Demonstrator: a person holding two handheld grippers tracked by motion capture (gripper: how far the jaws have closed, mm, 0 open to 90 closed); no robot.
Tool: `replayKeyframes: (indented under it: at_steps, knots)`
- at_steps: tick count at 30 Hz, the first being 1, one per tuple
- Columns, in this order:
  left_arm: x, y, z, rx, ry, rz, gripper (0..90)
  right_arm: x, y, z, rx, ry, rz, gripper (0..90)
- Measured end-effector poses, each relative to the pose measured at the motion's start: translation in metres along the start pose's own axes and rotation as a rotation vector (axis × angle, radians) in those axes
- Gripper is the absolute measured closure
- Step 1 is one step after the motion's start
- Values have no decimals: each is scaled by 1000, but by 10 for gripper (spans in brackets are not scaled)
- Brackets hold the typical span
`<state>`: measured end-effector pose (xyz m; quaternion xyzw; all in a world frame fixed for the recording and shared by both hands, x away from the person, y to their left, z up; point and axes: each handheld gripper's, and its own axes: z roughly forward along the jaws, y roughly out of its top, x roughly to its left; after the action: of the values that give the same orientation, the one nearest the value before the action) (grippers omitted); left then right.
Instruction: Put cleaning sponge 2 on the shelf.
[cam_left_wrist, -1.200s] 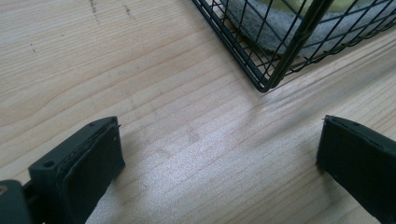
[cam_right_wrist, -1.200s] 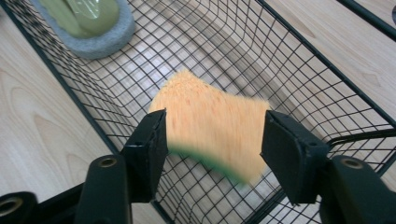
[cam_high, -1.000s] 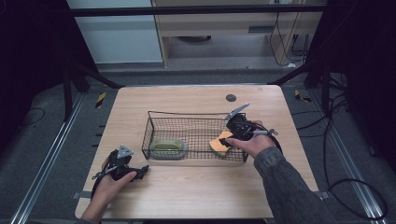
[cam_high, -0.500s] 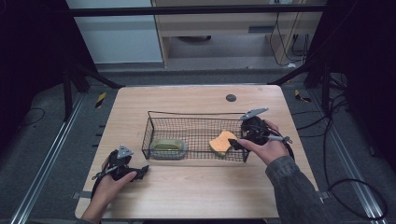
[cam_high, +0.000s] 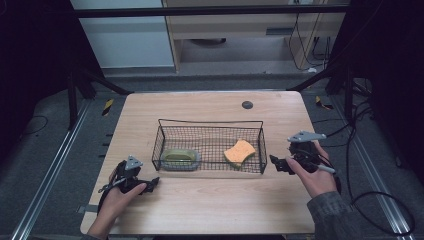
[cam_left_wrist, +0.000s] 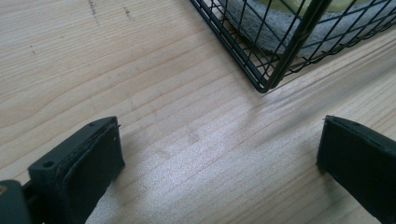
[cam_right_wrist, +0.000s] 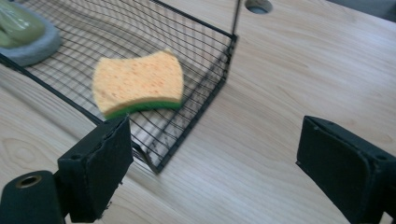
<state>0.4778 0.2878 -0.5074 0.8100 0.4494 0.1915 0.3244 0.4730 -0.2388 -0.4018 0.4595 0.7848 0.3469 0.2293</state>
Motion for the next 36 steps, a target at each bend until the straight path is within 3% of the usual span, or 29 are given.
replayKeyframes:
  at_steps: [6, 14, 17, 30, 36]
  knots:
    - [0, 0, 0, -1, -1, 1, 0, -12, -21, 4, 5, -38, 38, 121]
    - [0, 0, 0, -4, -2, 3, 0, -20, -43, 28, 36, -50, 69, 121]
    - [0, 0, 0, -4, -3, 3, 0, -21, -49, 37, 28, -41, 85, 122]
    - [1, 0, 1, -6, -2, 4, 0, -22, -70, 73, 114, -63, 125, 103]
    - [0, 0, 1, -8, -2, 3, 0, -22, -77, 77, 62, -83, 131, 46]
